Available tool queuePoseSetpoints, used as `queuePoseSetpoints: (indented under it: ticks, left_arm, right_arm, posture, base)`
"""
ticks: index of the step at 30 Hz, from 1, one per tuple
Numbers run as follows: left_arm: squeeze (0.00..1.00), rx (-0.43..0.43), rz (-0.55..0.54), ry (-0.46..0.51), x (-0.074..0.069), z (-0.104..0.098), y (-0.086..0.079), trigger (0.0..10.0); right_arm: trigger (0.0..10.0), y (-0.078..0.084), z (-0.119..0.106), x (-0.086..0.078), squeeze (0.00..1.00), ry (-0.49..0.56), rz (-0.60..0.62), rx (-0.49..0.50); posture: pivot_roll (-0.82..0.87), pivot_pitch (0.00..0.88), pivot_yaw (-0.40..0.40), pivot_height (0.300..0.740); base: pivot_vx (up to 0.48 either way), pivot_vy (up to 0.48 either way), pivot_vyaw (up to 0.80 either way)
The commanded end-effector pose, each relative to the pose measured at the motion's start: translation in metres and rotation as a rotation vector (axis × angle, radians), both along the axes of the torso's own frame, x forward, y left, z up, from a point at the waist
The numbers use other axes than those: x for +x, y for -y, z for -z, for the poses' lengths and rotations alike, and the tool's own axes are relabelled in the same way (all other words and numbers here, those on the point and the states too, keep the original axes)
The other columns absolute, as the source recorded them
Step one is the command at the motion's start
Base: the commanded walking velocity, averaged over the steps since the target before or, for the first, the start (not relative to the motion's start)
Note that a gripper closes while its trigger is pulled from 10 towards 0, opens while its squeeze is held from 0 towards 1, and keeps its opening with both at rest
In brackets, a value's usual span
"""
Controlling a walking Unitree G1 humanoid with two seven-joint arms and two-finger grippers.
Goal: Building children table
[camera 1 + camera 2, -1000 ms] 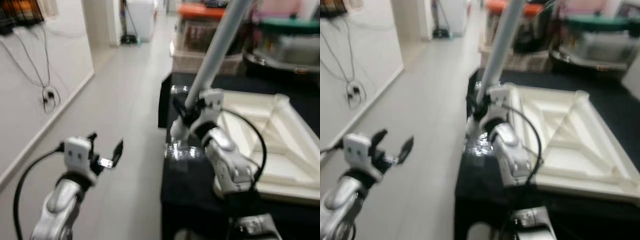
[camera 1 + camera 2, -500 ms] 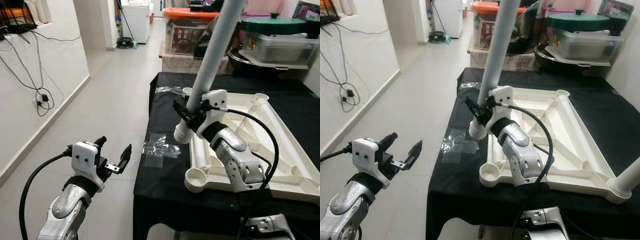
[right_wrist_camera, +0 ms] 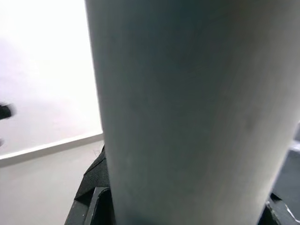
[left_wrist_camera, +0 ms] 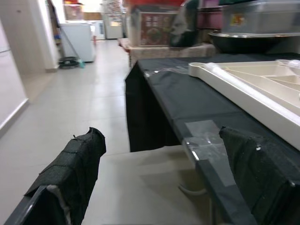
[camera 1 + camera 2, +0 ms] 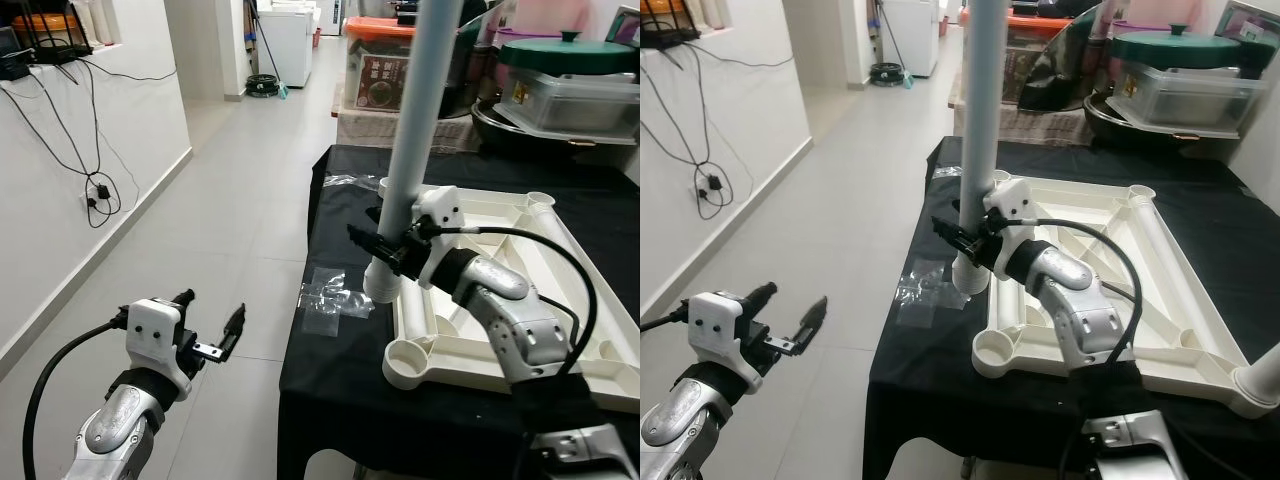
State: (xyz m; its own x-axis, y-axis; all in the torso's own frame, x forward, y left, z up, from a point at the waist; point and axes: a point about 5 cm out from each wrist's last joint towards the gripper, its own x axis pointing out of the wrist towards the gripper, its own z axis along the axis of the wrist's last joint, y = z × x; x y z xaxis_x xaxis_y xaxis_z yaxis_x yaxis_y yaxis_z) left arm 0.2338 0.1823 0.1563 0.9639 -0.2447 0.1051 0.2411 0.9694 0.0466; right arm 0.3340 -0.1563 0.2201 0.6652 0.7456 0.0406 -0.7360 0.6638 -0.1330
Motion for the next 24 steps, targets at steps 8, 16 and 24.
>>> queuePoseSetpoints:
  ticks: [8, 16, 24]
  left_arm:
    - [0.0, -0.002, 0.002, -0.025, -0.002, 0.007, -0.001, 10.0]
    - [0.0, 0.004, -0.004, -0.028, -0.002, 0.008, -0.006, 10.0]
    - [0.0, 0.002, -0.001, -0.031, -0.003, 0.01, -0.004, 10.0]
  right_arm:
    - [10.0, 0.035, -0.007, -0.004, 0.0, -0.073, -0.154, 0.01]
    - [10.0, 0.048, 0.014, -0.015, 0.0, -0.169, -0.282, -0.096]
    - [10.0, 0.051, 0.025, -0.021, 0.0, -0.213, -0.341, -0.158]
  posture:
    - [0.04, 0.0, -0.076, 0.74]
    - [0.05, 0.0, -0.083, 0.74]
    - [0.05, 0.0, -0.086, 0.74]
  base:
    - [0.0, 0.0, 0.0]
    - [0.0, 0.0, 0.0]
    - [0.0, 0.0, 0.0]
